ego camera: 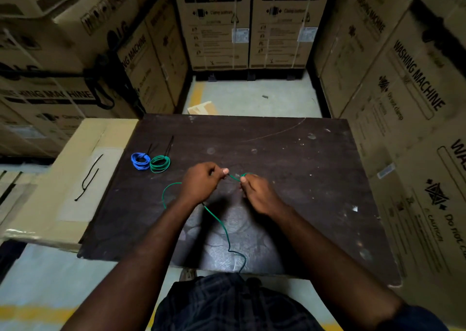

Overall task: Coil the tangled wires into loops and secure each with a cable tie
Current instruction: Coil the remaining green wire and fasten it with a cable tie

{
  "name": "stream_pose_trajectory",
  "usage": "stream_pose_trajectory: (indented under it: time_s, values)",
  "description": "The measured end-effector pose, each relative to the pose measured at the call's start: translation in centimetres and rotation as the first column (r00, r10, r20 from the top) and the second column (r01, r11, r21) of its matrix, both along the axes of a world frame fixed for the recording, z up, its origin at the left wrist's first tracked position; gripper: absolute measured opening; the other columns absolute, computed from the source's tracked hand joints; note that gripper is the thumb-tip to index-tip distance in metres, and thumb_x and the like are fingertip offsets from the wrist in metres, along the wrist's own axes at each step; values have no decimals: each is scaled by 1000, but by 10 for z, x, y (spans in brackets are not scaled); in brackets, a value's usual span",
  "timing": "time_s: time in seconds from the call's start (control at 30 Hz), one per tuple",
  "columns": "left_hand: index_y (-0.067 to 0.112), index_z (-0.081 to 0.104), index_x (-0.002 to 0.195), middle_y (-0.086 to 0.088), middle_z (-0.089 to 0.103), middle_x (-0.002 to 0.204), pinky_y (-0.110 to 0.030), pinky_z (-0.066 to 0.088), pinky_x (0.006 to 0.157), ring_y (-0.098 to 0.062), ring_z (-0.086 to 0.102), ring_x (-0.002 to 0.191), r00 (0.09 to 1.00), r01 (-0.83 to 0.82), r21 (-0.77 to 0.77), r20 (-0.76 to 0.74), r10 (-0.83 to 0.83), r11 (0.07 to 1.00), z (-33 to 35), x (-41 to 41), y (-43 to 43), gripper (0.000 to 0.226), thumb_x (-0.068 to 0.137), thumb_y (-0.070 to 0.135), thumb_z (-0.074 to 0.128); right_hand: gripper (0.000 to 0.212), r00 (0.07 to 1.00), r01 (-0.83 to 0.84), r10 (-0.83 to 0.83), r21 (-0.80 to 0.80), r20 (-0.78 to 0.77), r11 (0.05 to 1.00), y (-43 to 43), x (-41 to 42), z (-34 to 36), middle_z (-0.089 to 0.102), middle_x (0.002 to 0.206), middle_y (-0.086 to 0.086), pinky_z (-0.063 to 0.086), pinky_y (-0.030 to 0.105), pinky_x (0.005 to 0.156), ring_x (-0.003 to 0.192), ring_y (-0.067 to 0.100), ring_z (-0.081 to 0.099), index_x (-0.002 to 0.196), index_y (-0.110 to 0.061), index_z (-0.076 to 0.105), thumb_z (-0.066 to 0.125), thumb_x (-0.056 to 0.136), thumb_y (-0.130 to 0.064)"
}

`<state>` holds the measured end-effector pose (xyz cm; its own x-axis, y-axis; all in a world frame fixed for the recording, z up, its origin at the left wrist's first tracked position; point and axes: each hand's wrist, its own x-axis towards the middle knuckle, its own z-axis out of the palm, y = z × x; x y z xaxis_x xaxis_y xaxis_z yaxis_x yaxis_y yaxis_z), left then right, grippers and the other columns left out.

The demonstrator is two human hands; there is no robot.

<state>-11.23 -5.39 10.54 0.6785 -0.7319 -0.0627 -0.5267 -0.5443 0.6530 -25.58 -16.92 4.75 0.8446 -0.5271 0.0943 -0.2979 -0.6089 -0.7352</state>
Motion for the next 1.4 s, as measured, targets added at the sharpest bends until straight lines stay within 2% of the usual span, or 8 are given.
stream_pose_trajectory:
  time_s: [0.2,0.33,0.47,0.63,0.87,1.0,1.17,1.4]
  values:
    - [18,68,70,2,59,54,-22,35,50,-1,49,46,999,2,61,-44,1,998,1,12,-2,30,82,45,68,40,991,-75,88,129,-97,989,5,-5,5,61,68,-2,45,31,70,64,13,56,73,-20,59,35,102,-34]
    - [19,64,63,0,61,55,-25,36,53,-8,54,52,998,-55,52,-36,57,997,1,18,-6,34,83,47,67,48,999,-30,37,256,-23,966,16,-5,28,53,53,-5,41,26,56,49,6,49,61,-21,52,34,102,-37]
    - [22,68,68,-6,65,65,-27,36,58,-17,59,65,999,-37,51,-26,38,998,0,13,-7,33,87,48,61,47,981,33,-147,629,130,776,28,7,52,46,52,9,36,19,39,33,11,41,59,-15,47,37,102,-32]
    - [24,60,61,1,59,57,-25,35,55,-7,52,57,998,10,33,-55,-8,999,-1,5,-13,38,91,46,56,46,875,-45,-381,834,299,550,19,19,72,40,43,-1,56,33,60,28,13,35,60,-12,39,32,104,-25]
    - [17,63,69,4,35,49,-15,17,37,-1,24,36,865,-104,-142,-501,19,984,3,-7,-12,33,96,35,54,39,675,-354,-592,898,439,262,2,27,99,69,68,6,57,29,69,59,19,68,81,-6,51,28,103,-28]
    - [17,62,70,3,36,52,-14,15,38,-4,23,40,822,-134,-141,-569,30,981,4,-17,-11,33,96,36,53,35,660,-364,-562,866,499,342,-15,31,103,72,94,10,52,31,85,89,23,71,97,-5,54,26,104,-24]
    - [17,61,69,2,38,50,-14,21,38,0,28,35,875,-29,-269,-472,-105,963,15,-45,-18,30,98,23,52,31,676,-68,-527,756,515,651,-28,40,83,66,99,18,51,36,92,88,23,70,98,-2,57,29,103,-13]
    - [23,60,66,8,43,43,-20,27,47,2,36,38,928,113,-201,-329,-176,973,17,-60,-18,33,97,21,51,28,819,181,-398,471,414,863,-19,36,53,70,99,10,52,28,85,93,18,70,100,-9,62,36,99,-20]
